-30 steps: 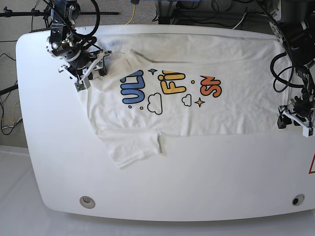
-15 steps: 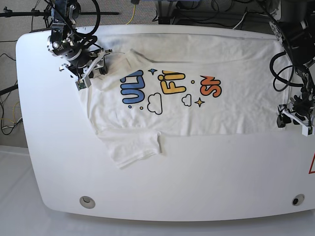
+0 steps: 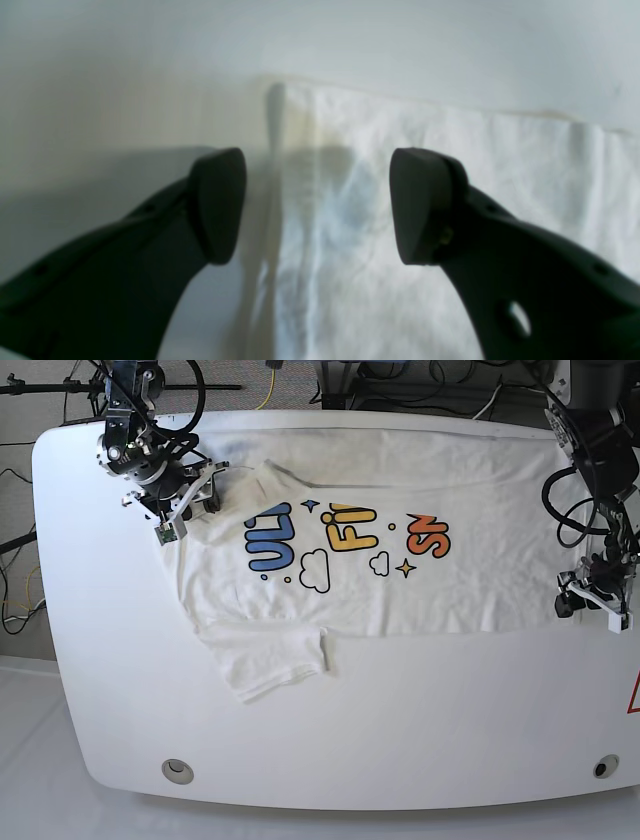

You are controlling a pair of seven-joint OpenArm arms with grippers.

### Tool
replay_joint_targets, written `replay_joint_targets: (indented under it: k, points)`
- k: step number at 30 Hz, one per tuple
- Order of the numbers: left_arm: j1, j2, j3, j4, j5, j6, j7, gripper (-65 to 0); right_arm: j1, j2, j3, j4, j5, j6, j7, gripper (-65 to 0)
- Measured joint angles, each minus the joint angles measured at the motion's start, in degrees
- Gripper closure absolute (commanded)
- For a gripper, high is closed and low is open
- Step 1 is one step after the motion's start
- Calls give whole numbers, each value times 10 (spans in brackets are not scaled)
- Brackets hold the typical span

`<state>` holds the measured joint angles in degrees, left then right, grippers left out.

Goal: Fold the T-shirt properly
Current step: 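Lower the left gripper and pinch the shirt's side edge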

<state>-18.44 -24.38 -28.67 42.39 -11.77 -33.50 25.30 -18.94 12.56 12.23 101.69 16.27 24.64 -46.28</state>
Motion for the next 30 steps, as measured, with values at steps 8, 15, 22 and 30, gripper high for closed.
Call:
replay_joint_targets:
  k: [8, 15, 22, 30]
  points:
    - [-5, 3, 0, -12, -3, 0, -7, -415, 0, 0, 1, -1, 0, 0, 1, -289]
    - [-3, 4, 0, -13, -7, 0, -12, -397, 0, 0, 1, -1, 0, 0, 1, -290]
    - [-3, 3, -2, -12, -12, 0, -7, -393, 0, 0, 1, -1, 0, 0, 0, -290]
    - [-2, 3, -2, -12, -15, 2, -7, -414, 1, 0, 1, -2, 0, 0, -1, -290]
